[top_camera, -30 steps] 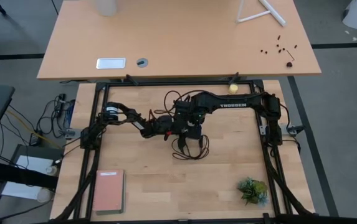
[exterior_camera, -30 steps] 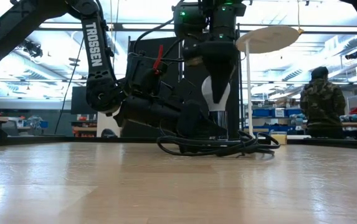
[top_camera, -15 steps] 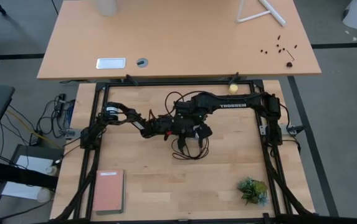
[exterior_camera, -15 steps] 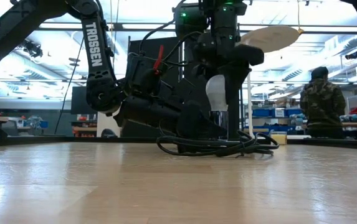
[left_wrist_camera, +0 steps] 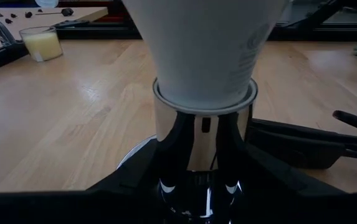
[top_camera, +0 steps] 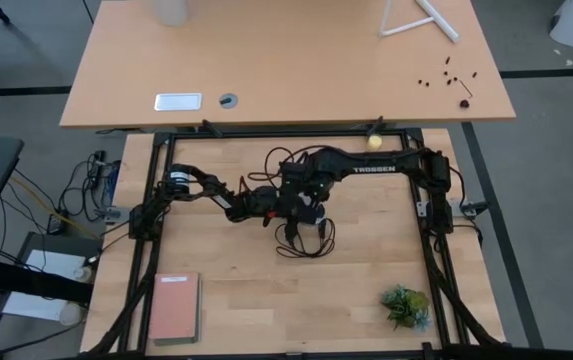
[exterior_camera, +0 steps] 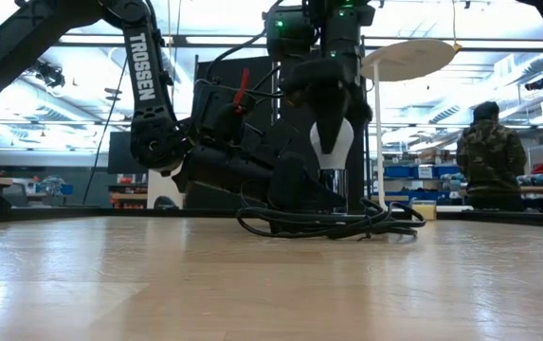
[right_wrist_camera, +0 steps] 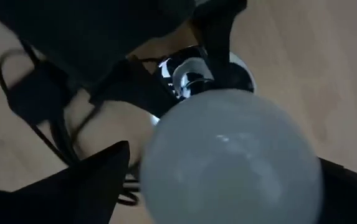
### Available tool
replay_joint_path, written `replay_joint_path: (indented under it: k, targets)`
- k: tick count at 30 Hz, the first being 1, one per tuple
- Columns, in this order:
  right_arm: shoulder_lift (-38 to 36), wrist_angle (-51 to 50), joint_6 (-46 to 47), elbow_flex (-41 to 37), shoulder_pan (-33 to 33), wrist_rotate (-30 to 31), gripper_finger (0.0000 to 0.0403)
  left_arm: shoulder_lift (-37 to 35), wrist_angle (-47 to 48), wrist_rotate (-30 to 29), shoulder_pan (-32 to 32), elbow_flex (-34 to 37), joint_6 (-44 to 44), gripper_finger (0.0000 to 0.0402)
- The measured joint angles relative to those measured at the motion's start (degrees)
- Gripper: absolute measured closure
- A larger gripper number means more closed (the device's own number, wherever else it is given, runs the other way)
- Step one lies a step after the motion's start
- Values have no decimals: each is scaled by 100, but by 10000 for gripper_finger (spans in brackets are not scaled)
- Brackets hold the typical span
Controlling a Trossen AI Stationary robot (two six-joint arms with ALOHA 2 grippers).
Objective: Screw lightbulb
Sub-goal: Remove the white lightbulb from the silver lamp
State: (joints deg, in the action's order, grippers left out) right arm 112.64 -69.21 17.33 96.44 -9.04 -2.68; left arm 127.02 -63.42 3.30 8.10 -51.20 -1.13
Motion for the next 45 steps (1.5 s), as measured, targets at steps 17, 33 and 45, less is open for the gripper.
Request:
replay_joint_path:
  k: [17,33,45]
  targets:
    - [0,163,3971,0,457,1168,38,0,40,1,2,-4,-11,218]
    - [0,269,4581,-2,793,1963,140,-2,31,1,2,3,-31,217]
    - [-4,113,390,17,535,1373,126,2,78,-3,2,-11,-32,217]
